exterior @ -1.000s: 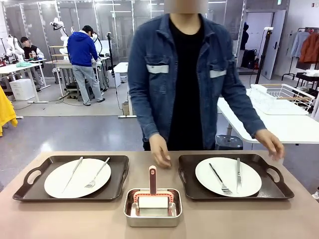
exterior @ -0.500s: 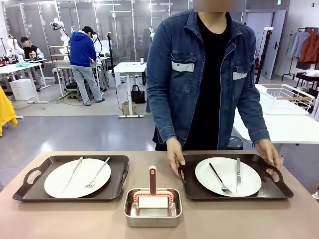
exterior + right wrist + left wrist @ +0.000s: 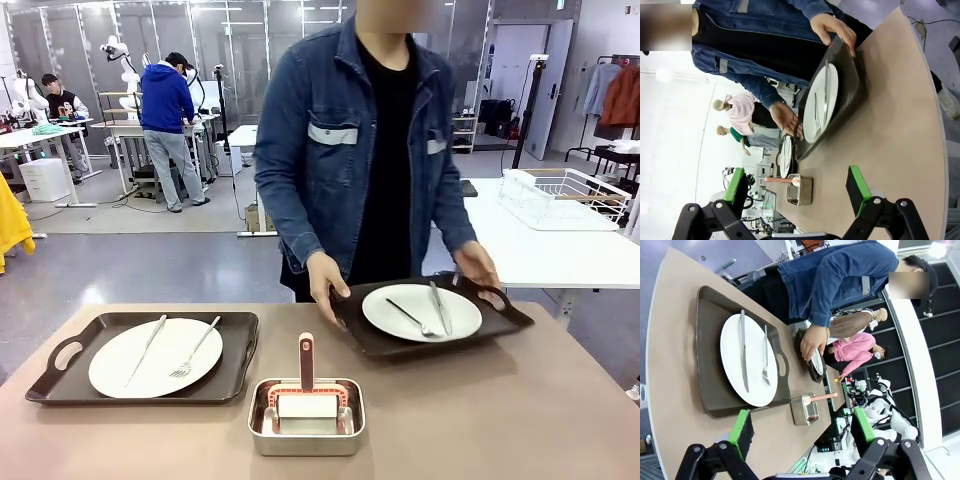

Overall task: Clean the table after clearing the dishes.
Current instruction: When the left (or right) Handle tray is removed, use the left hand (or right hand) to clean the left (or right) side of the table with the Lint Roller.

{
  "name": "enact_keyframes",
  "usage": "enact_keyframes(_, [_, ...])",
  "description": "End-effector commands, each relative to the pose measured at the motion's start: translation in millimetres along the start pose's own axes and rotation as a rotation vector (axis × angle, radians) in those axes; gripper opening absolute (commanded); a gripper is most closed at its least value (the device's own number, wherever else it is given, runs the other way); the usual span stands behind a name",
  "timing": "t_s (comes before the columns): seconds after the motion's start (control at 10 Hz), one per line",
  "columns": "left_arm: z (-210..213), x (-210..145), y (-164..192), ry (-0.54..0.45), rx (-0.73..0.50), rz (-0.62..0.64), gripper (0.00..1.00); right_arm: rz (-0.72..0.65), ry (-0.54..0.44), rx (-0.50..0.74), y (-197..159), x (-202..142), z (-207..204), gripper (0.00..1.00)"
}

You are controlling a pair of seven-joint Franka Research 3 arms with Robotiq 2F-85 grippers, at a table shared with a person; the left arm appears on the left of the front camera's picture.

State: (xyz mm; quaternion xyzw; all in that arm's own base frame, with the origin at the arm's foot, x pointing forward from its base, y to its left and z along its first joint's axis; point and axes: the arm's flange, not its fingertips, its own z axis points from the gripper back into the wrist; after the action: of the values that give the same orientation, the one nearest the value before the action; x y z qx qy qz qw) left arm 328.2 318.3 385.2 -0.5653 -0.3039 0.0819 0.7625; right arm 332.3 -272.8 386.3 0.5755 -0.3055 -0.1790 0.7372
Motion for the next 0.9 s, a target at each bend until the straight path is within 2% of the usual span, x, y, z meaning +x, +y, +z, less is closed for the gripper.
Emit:
enact_keyframes(0.0, [4.2, -2.7, -1.1, 0.007, 0.001, -0.012, 1.00, 0.011, 0.000, 0.013, 1.2, -1.6, 2.4, 1.00])
enact_keyframes(0.7, [4.2, -2.7, -1.1, 0.007, 0.001, -0.012, 1.00, 0.000, 0.000, 0.000, 0.0, 0.0, 0.0, 1.00])
enact_keyframes(0.8, [4.2, -2.7, -1.1, 0.007, 0.001, -0.012, 1.00, 0.131, 0.112, -0.080, 35.0, 8.7, -29.7, 1.00])
